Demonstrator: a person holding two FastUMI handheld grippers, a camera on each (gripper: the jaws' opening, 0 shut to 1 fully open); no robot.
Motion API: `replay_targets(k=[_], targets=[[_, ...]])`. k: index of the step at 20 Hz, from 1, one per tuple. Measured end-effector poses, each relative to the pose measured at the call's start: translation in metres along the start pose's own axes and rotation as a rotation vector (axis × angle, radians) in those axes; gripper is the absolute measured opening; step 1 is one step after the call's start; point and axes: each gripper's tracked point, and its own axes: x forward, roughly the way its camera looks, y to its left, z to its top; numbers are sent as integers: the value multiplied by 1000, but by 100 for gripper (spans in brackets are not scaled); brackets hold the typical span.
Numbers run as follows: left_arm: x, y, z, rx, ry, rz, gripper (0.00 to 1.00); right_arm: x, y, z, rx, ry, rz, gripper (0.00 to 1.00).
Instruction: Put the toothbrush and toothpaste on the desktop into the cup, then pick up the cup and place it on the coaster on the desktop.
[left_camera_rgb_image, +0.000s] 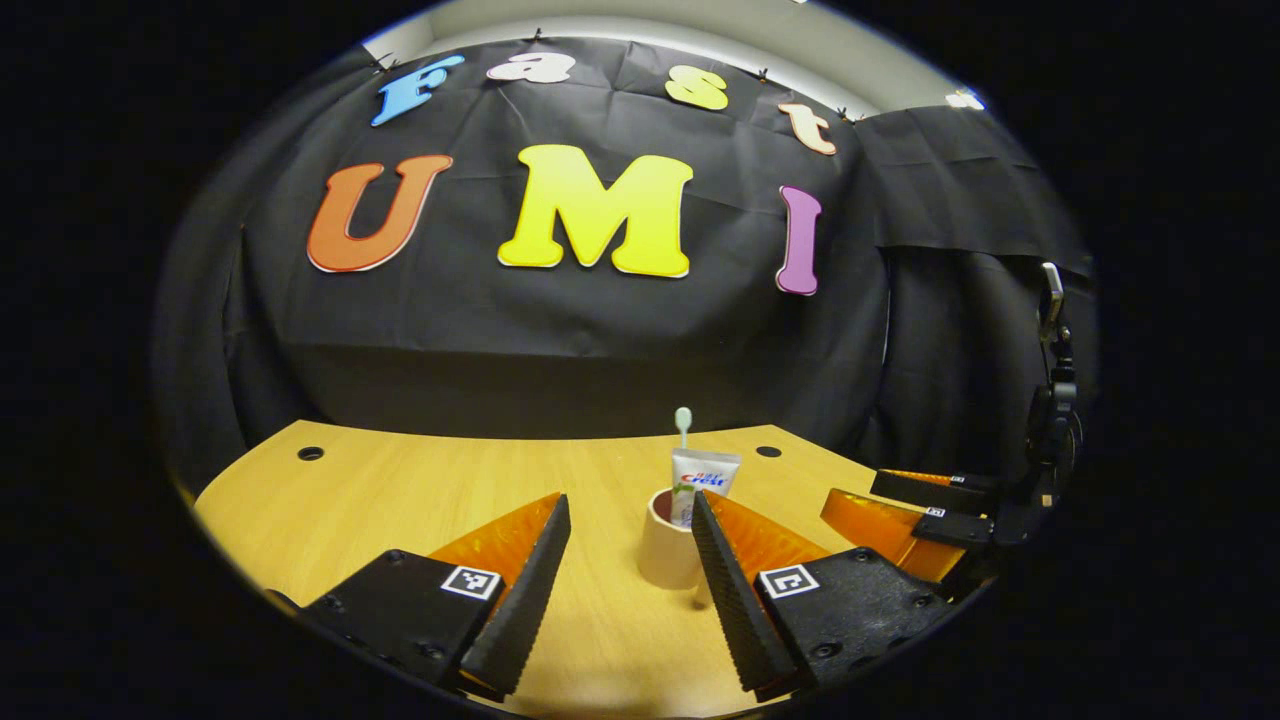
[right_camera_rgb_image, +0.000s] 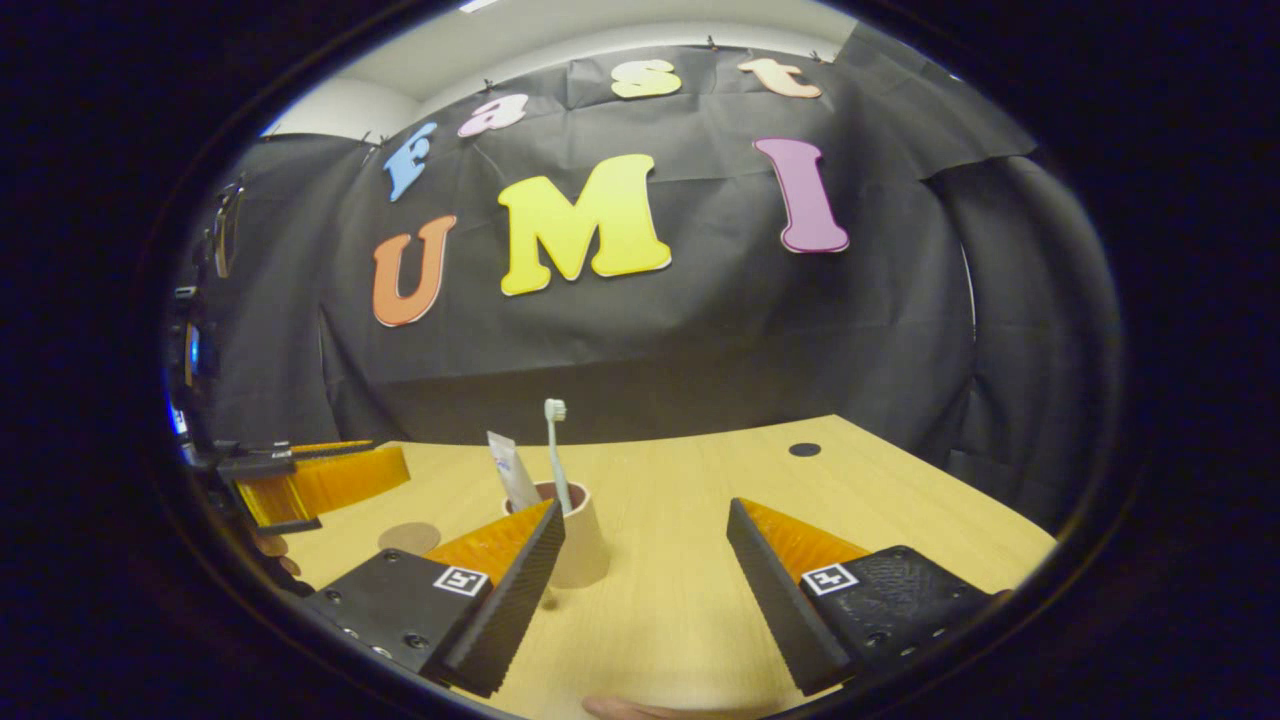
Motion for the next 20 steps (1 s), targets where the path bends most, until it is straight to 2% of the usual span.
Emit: replay_targets(k=[3, 10, 12, 14, 16, 18, 20], targets=[[-31, 20, -2, 6, -15, 53, 96, 2, 26, 5, -16, 51, 28, 97], [-91, 49, -14, 63, -60, 144, 98, 20, 66, 11, -95, 199, 48, 97], [-104, 56, -21, 86, -65, 177, 100, 30, 71, 5, -153, 260, 36, 94], [-115, 63, -22, 153, -93, 198, 98, 37, 76, -6, -196, 339, 29, 94], [-125, 68, -25, 183, -108, 216, 98, 42, 79, -18, -201, 424, 19, 97], [-130, 65, -35, 156, -104, 198, 98, 44, 79, -35, -174, 532, 4, 96], [-135, 63, -43, 129, -95, 183, 98, 49, 70, -44, -163, 620, -57, 96]])
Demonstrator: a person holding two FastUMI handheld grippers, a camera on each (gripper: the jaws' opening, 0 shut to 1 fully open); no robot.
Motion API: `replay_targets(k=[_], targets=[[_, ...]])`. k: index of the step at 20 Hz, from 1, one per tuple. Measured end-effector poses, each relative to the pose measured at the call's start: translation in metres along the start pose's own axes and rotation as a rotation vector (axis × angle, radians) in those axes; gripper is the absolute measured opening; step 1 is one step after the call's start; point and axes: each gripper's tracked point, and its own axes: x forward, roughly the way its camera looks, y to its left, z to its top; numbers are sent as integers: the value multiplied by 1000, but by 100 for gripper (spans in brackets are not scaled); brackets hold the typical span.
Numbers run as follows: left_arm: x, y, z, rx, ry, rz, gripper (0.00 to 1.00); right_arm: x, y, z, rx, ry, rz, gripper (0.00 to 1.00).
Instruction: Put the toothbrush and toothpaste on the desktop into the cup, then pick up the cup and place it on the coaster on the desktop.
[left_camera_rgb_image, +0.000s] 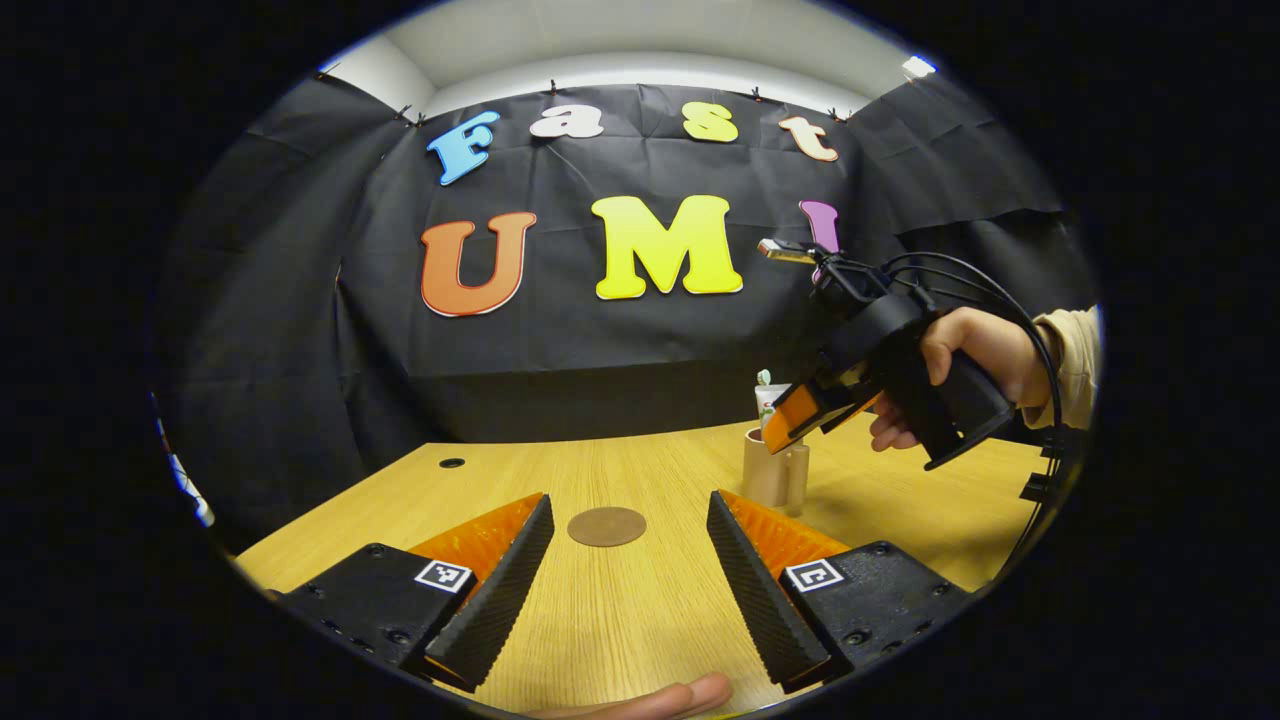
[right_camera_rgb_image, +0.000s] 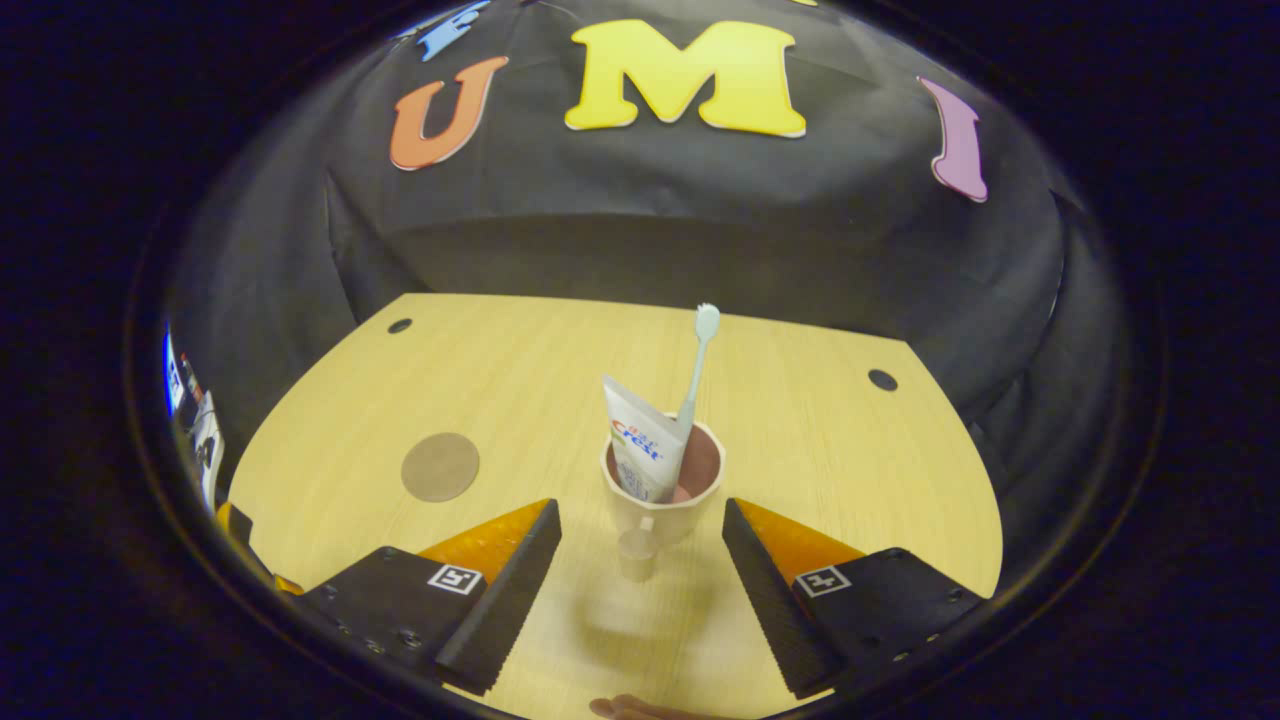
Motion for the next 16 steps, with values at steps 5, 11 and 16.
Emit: replay_targets(k=[5, 11, 16], targets=[[-9, 10, -15, -7, 17, 1, 98, 26, -2, -13, 81, 224, -20, 96], [-17, 27, -29, -28, 39, 22, 97, 59, 5, -32, 101, 395, -40, 95], [-17, 37, -39, -52, 62, 33, 98, 70, 4, -27, 126, 445, -70, 87]])
